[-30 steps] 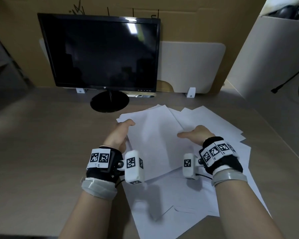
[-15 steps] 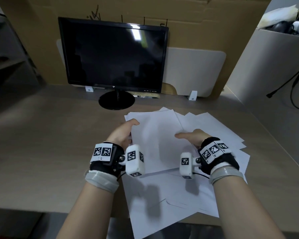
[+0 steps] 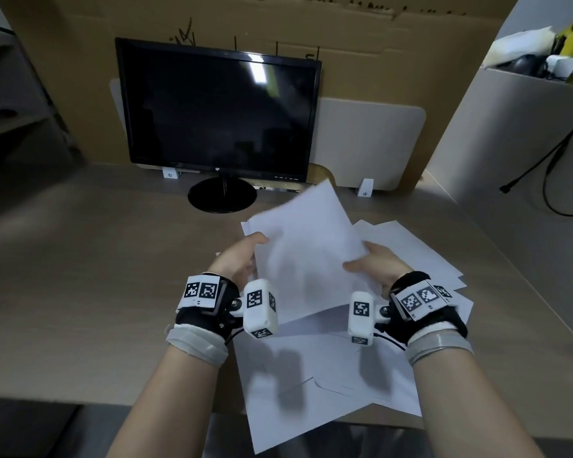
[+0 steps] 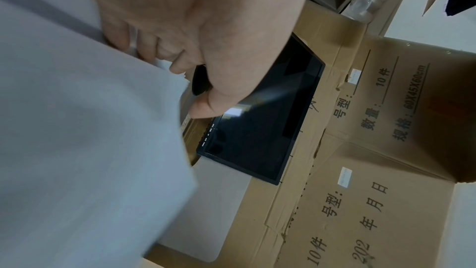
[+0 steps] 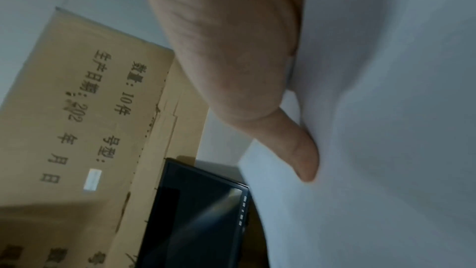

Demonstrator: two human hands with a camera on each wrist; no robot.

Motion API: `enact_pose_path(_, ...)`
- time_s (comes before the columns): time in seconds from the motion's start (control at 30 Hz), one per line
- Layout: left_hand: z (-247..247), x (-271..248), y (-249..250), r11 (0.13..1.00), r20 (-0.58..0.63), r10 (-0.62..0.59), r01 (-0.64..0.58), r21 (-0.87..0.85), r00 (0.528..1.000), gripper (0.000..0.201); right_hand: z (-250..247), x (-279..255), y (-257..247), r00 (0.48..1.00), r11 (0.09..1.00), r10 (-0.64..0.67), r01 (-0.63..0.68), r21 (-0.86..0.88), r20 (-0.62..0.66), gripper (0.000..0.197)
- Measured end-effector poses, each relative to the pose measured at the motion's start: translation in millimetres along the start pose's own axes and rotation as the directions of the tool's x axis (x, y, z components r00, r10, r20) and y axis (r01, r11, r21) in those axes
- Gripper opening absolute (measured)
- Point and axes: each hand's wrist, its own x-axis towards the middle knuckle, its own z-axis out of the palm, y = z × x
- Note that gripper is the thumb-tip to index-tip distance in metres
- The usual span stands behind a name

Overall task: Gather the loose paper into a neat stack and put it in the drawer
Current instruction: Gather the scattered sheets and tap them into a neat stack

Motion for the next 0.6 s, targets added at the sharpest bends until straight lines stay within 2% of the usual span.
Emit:
enact_pose_path(0.03,2,1,-1,1.0,-0.015,0.009,-0.009,0.007,1.0,0.064,-3,-3,-2,0.998,0.997,-0.054,0.056,0.058,-0.031,0.044)
enact_pose_path(0.07,4,1,-2,1.0,-0.016,0.026,-0.026,0.008,1.0,0.067,-6,-6,-5,0.993,0.987,-0.104,0.111,0.116,-0.059,0.045)
enact_pose_path(0.17,10,-4,-2,0.993,0.062,0.114,-0.112,-0.026,0.992,0.027,-16,-14,-8,0.975,0.926,-0.197,0.219,0.306,-0.102,0.048)
enact_pose_path(0.23,17,-12,3,0.982,0.125,0.186,-0.181,-0.048,0.975,0.03,-21,-21,-8,0.963,0.888,-0.235,0.269,0.373,-0.136,0.048)
enact_pose_path(0.3,26,-16,10,0.947,0.141,0.32,-0.312,-0.076,0.937,0.031,-25,-29,-9,0.949,0.874,-0.271,0.312,0.372,-0.159,0.045)
enact_pose_path(0.43,46,-20,22,0.836,0.022,0.549,-0.549,-0.01,0.836,0.022,-30,-35,-9,0.936,0.891,-0.278,0.336,0.307,-0.218,0.042)
enact_pose_path(0.53,57,-27,23,0.781,0.03,0.624,-0.625,0.017,0.781,0.022,-32,-33,-17,0.883,0.878,-0.326,0.415,0.239,-0.338,0.036)
enact_pose_path(0.6,60,-31,21,0.756,0.055,0.654,-0.655,-0.002,0.755,0.024,-30,-34,-24,0.856,0.839,-0.331,0.46,0.292,-0.397,0.04)
